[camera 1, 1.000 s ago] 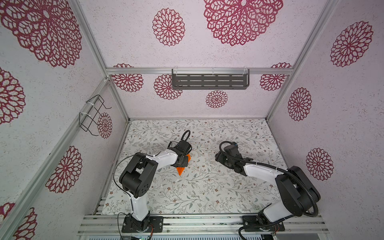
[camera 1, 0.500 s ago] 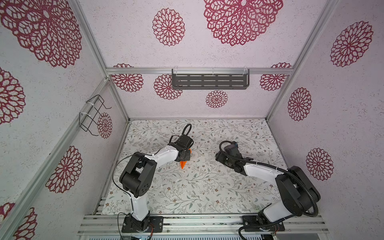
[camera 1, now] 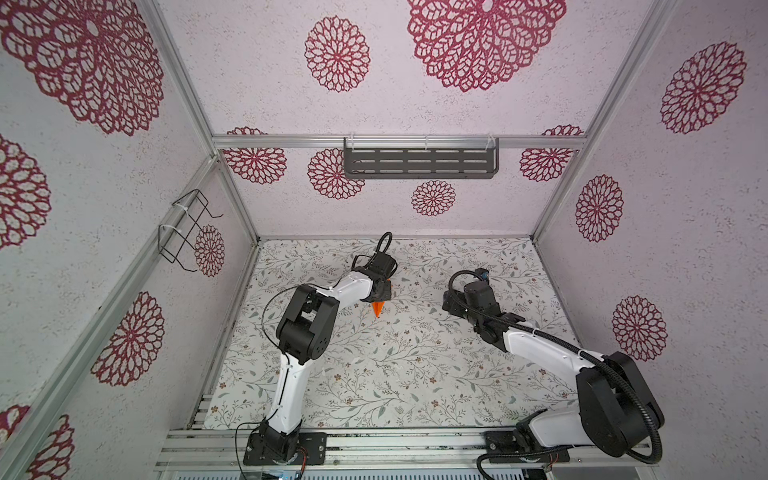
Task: Fold a paper plane with a square sheet of paper (pick it up from the middle)
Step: 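Lift the plane with the left gripper and carry it farther from the robot, then release the orange plane onto the table with the left gripper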
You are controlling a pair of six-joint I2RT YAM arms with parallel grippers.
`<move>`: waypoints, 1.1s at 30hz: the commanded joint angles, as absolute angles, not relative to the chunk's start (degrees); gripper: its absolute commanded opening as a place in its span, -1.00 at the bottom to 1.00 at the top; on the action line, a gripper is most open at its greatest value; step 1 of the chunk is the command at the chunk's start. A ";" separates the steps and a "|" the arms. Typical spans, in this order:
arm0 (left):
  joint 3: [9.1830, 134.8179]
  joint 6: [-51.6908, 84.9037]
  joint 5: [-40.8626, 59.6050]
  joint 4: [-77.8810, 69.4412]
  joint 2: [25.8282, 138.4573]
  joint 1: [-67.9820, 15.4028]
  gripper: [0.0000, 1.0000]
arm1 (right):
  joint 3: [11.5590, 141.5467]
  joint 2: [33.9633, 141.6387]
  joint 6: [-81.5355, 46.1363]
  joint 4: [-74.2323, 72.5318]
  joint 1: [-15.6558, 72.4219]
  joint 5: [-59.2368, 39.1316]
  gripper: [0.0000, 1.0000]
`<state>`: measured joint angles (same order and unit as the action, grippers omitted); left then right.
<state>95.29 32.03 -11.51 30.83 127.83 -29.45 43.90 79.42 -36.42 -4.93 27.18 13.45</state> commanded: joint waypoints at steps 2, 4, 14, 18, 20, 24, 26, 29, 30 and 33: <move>101.14 33.00 -13.16 33.18 131.07 -28.66 -0.84 | 43.60 78.47 -34.46 -5.27 26.06 13.57 0.67; 102.82 32.79 -13.15 33.80 132.50 -28.48 -0.81 | 43.55 78.90 -34.81 -5.17 25.67 12.98 0.67; 106.96 32.95 -12.38 36.42 136.24 -28.42 -0.65 | 44.01 80.24 -36.37 -4.56 24.15 11.43 0.67; 107.66 33.02 -12.93 36.93 133.35 -28.49 -0.47 | 46.14 80.42 -35.88 -2.61 23.67 12.28 0.67; 107.46 33.27 -13.39 37.09 130.15 -28.48 -0.39 | 47.30 79.86 -35.00 -1.77 23.51 13.45 0.68; 105.67 33.36 -14.53 37.18 122.26 -28.48 -0.13 | 48.85 77.48 -32.05 -1.66 22.90 16.49 0.73; 102.98 32.59 -16.01 35.85 117.31 -28.47 0.00 | 49.54 75.85 -29.73 -1.80 22.48 18.62 0.79; 95.64 31.54 -20.51 31.99 107.47 -27.79 0.23 | 49.89 73.21 -24.71 -2.42 21.67 23.56 0.89; 92.35 30.91 -22.73 30.21 104.40 -27.32 0.32 | 49.52 72.10 -22.35 -3.24 21.24 25.44 0.94; 82.13 29.23 -30.26 25.00 96.75 -25.24 0.55 | 47.76 69.97 -17.97 -5.69 19.91 30.54 0.98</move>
<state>88.60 30.52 -21.34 29.67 100.33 -27.44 47.99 72.60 -24.93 -2.76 21.21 22.63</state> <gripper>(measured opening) 0.757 0.988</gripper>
